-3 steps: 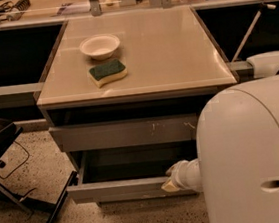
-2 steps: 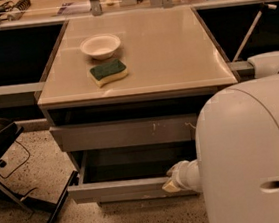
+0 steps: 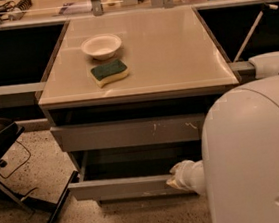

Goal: Open middle drawer

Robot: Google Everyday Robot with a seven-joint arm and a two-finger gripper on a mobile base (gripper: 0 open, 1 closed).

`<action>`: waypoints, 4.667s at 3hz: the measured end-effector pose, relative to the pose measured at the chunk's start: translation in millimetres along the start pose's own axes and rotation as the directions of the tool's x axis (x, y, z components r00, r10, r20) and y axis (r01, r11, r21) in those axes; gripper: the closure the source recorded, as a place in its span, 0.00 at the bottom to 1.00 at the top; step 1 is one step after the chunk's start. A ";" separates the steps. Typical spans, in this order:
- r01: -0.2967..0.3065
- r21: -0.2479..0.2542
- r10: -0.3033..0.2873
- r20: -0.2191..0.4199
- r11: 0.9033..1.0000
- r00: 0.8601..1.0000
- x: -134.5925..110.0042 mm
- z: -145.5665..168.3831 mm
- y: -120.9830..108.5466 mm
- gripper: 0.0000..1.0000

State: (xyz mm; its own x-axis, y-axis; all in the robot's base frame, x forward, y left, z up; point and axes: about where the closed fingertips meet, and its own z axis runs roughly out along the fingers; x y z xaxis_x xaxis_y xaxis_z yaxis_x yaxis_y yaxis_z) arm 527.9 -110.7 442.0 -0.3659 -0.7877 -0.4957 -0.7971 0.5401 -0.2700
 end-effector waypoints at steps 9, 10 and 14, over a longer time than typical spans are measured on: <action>-0.190 0.102 0.177 0.120 0.977 0.977 90.8 -116.8 97.2 0.11; -0.190 0.101 0.177 0.120 0.977 0.977 90.8 -116.8 97.2 0.00; 0.072 -0.004 -0.072 -0.129 0.997 0.989 28.0 -38.7 12.6 0.00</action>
Offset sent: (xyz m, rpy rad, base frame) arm -0.5778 -0.2459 -0.0251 0.0432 -0.1787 -0.4844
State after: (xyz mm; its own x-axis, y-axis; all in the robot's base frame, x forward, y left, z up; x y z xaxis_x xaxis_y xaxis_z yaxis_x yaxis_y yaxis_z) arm 489.1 -137.4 456.7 -0.3666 -0.8562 -0.3641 -0.8232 0.4809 -0.3019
